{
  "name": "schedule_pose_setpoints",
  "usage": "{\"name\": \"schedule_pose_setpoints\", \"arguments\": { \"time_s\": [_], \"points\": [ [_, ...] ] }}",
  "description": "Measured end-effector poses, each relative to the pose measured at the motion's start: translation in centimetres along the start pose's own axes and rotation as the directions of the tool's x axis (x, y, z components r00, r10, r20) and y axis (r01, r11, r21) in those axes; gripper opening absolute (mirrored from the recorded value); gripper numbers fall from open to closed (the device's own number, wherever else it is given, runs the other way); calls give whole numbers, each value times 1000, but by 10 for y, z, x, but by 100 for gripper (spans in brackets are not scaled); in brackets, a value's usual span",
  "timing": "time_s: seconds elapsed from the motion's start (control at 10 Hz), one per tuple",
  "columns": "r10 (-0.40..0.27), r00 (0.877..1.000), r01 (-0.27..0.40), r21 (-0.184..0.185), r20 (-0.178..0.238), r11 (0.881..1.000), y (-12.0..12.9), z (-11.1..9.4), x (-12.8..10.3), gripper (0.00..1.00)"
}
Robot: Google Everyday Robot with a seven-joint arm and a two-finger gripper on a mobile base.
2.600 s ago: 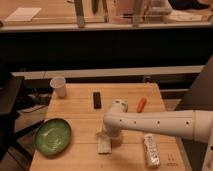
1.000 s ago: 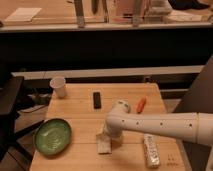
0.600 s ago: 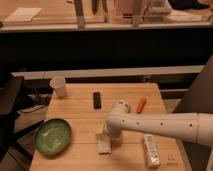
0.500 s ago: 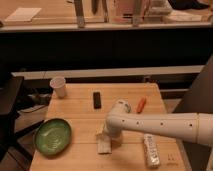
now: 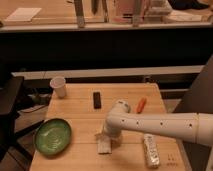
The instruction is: Wipe the white sponge on the table
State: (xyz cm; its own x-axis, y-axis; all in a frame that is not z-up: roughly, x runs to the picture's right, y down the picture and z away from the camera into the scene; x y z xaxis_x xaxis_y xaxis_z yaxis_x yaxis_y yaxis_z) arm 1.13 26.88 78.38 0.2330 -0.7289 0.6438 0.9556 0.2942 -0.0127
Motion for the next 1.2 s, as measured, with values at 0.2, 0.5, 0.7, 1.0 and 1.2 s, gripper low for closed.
{"name": "schedule_pose_setpoints", "arguments": {
  "time_s": [0.2, 0.5, 0.7, 1.0, 1.2],
  "points": [
    [-3, 1000, 3, 3, 0, 1000, -3, 1, -1, 80],
    [5, 1000, -5, 8, 1, 1000, -3, 0, 0, 72],
    [8, 1000, -8, 11, 2, 1000, -2, 0, 0, 63],
    [12, 1000, -12, 16, 2, 1000, -5, -2, 2, 43],
    [18, 1000, -18, 19, 1, 1000, -1, -6, 9, 22]
  ]
}}
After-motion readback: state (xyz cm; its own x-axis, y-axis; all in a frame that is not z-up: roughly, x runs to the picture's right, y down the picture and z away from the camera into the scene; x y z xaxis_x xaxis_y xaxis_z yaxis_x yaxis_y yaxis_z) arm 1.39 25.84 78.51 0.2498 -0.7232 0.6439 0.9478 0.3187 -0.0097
